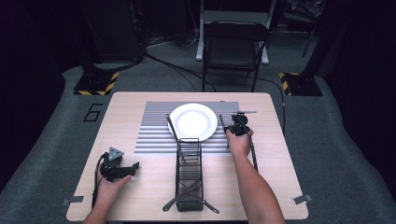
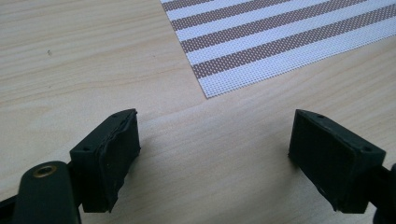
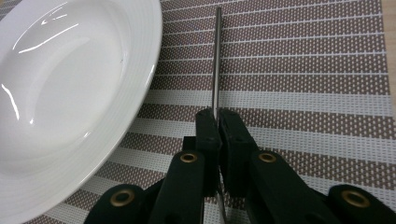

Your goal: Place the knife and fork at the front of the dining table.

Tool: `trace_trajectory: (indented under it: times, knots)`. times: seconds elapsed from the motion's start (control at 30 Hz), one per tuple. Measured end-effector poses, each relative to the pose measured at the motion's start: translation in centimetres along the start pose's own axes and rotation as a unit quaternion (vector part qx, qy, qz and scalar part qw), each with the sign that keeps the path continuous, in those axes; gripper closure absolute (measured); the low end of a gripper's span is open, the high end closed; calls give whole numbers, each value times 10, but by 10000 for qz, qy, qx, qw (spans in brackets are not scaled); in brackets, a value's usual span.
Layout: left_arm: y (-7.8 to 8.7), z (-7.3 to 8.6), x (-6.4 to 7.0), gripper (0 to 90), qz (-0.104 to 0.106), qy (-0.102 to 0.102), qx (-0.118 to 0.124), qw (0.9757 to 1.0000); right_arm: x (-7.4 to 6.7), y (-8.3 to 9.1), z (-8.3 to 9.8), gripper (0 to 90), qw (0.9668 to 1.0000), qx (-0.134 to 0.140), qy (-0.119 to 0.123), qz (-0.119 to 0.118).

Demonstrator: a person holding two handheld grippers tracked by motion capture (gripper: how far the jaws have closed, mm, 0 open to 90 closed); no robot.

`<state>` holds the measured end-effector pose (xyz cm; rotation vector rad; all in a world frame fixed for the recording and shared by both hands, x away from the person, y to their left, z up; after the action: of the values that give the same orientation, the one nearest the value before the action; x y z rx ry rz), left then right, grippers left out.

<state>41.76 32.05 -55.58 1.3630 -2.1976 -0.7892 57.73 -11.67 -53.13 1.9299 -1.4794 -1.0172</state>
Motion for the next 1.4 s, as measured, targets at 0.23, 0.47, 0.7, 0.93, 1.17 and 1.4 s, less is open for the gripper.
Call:
trace_trajectory:
  times: [0.23, 0.47, 0.7, 0.93, 1.17, 1.4]
  knots:
    - [0, 0, 0, 159, 0, 1, 0, 10000, 2, 1, 0, 864, 10000, -44, 5, 54]
    - [0, 0, 0, 160, 14, 8, 9, 10000, 10, 0, 4, 834, 9999, -90, -99, 33]
    - [-1, 0, 0, 160, 8, 3, 10, 10000, 7, 1, 5, 791, 9998, -137, 68, 89]
    - [-1, 0, 0, 160, 10, 1, 10, 10000, 5, -1, 5, 850, 9997, -116, 76, 209]
    - [0, 0, 1, 162, 30, -2, 7, 10000, 2, -5, 2, 853, 9995, -6, -178, 242]
    - [0, 0, 1, 164, 32, -11, 3, 10000, 2, -11, -4, 850, 9989, 101, -304, 338]
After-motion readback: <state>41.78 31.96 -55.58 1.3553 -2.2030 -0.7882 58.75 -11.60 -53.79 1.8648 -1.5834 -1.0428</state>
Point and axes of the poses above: each handheld gripper's, and its own axes: y roughly backward along the jaws, z roughly out of its underside, x roughly to its right, the point moved 4 cm from there along -y, roughly forward along the jaws, and after that the axes turned 5 degrees about z, right-handed, at the moved point
